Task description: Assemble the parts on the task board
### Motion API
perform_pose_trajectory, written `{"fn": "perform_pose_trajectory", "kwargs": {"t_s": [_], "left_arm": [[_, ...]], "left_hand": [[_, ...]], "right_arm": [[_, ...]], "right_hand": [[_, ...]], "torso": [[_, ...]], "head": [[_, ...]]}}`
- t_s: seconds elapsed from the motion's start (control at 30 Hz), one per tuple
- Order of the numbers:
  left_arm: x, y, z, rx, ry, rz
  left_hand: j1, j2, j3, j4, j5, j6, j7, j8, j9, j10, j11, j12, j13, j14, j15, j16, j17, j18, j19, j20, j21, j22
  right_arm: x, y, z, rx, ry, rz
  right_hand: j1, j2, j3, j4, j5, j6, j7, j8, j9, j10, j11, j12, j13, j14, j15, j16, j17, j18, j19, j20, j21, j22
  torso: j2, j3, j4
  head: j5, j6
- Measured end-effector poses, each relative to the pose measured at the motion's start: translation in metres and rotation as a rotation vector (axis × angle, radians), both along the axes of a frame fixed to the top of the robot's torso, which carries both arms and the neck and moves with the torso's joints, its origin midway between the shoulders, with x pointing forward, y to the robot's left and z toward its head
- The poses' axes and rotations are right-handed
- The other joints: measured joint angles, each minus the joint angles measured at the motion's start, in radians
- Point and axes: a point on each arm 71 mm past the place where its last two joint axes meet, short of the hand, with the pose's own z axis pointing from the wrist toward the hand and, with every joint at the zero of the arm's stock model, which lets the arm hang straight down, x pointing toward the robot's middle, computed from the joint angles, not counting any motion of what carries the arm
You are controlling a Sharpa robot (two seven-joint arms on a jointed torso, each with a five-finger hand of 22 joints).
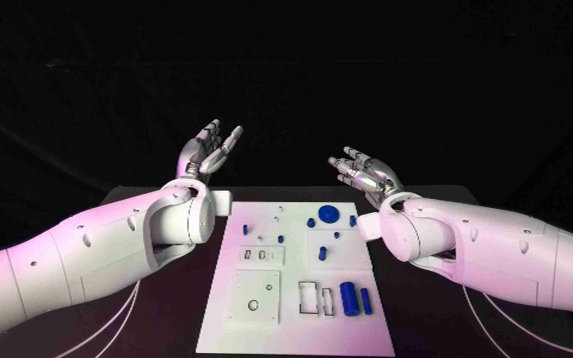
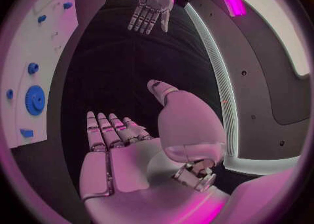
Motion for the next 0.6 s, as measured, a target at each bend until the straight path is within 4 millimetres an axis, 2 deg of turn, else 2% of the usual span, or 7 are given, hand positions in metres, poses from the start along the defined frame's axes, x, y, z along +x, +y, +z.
{"fn": "perform_pose_trajectory", "kwargs": {"t_s": [0.13,0.2,0.33,0.37,0.43,0.5,0.6], "left_arm": [[0.000,-0.001,0.000,-0.003,-0.005,-0.009],[-0.001,0.001,0.001,-0.005,-0.009,-0.013],[-0.003,0.014,0.003,-0.003,-0.026,-0.009],[-0.003,0.015,0.004,-0.003,-0.029,-0.011],[-0.005,0.014,0.003,-0.008,-0.030,-0.024],[-0.006,0.012,0.004,-0.013,-0.031,-0.038],[-0.009,0.015,0.006,-0.015,-0.034,-0.055]], "left_hand": [[0.045,0.003,0.003,0.001,0.002,0.034,0.001,0.012,0.006,0.029,0.020,0.007,0.005,0.030,0.020,0.010,0.007,0.004,0.013,0.010,0.012,0.004],[0.085,0.000,0.015,-0.002,0.002,0.090,0.004,0.028,0.016,0.085,0.032,0.017,0.010,0.094,0.017,0.026,0.018,0.025,0.064,0.010,0.031,0.013],[0.132,-0.001,0.027,-0.009,0.002,0.225,0.015,0.067,0.041,0.249,0.064,0.036,0.023,0.289,0.014,0.078,0.050,0.058,0.257,0.008,0.095,0.040],[0.142,-0.001,0.033,-0.012,0.002,0.279,0.018,0.084,0.053,0.343,0.072,0.053,0.030,0.381,0.008,0.106,0.066,0.075,0.353,0.008,0.128,0.054],[0.155,-0.004,0.040,-0.016,0.002,0.370,0.027,0.113,0.070,0.514,0.062,0.076,0.039,0.565,-0.016,0.164,0.099,0.110,0.469,0.006,0.175,0.068],[0.158,-0.007,0.045,-0.021,0.002,0.437,0.037,0.132,0.083,0.623,0.051,0.089,0.043,0.627,-0.030,0.185,0.112,0.116,0.515,0.005,0.192,0.068],[0.179,-0.013,0.060,-0.031,0.002,0.561,0.055,0.168,0.104,0.715,0.033,0.098,0.044,0.717,-0.055,0.221,0.136,0.132,0.587,-0.007,0.222,0.071]], "right_arm": [[0.002,0.002,0.000,-0.005,0.021,0.058],[0.003,0.002,0.001,-0.015,0.013,0.077],[0.009,-0.009,0.012,-0.086,-0.065,0.101],[0.010,-0.010,0.015,-0.102,-0.085,0.109],[0.011,-0.010,0.018,-0.141,-0.124,0.129],[0.011,-0.010,0.021,-0.178,-0.160,0.148],[0.013,-0.010,0.029,-0.246,-0.227,0.177]], "right_hand": [[0.047,-0.007,0.020,-0.020,-0.004,0.037,0.001,0.009,0.007,0.048,0.001,0.010,0.005,0.040,0.002,0.011,0.006,0.000,0.019,0.010,0.012,0.005],[0.070,-0.012,0.029,-0.034,-0.012,0.066,0.002,0.019,0.012,0.085,0.000,0.016,0.008,0.073,-0.001,0.019,0.012,0.000,0.035,0.009,0.020,0.008],[0.123,-0.023,0.043,-0.079,-0.024,0.171,0.009,0.049,0.033,0.213,-0.007,0.032,0.017,0.190,-0.012,0.046,0.029,0.016,0.080,0.010,0.036,0.015],[0.135,-0.028,0.048,-0.091,-0.029,0.206,0.012,0.059,0.039,0.258,-0.009,0.037,0.019,0.231,-0.017,0.055,0.034,0.017,0.102,0.010,0.044,0.019],[0.158,-0.034,0.057,-0.113,-0.034,0.278,0.018,0.081,0.053,0.350,-0.016,0.047,0.025,0.315,-0.027,0.074,0.046,0.039,0.157,0.010,0.064,0.027],[0.176,-0.042,0.067,-0.134,-0.041,0.357,0.023,0.104,0.068,0.438,-0.025,0.051,0.028,0.397,-0.039,0.093,0.057,0.047,0.231,0.010,0.090,0.037],[0.192,-0.055,0.085,-0.158,-0.049,0.465,0.036,0.133,0.086,0.547,-0.039,0.056,0.032,0.502,-0.058,0.115,0.069,0.062,0.334,0.009,0.126,0.050]], "torso": [[0.000,0.0000,0.0000],[0.001,-0.0005,-0.0003],[0.019,-0.0033,-0.0012],[0.022,-0.0038,-0.0014],[0.029,-0.0045,-0.0020],[0.035,-0.0049,-0.0021],[0.044,-0.0052,-0.0026]], "head": [[0.000,0.000],[-0.001,0.000],[-0.011,-0.004],[-0.011,-0.005],[-0.012,-0.008],[-0.013,-0.009],[-0.014,-0.008]]}}
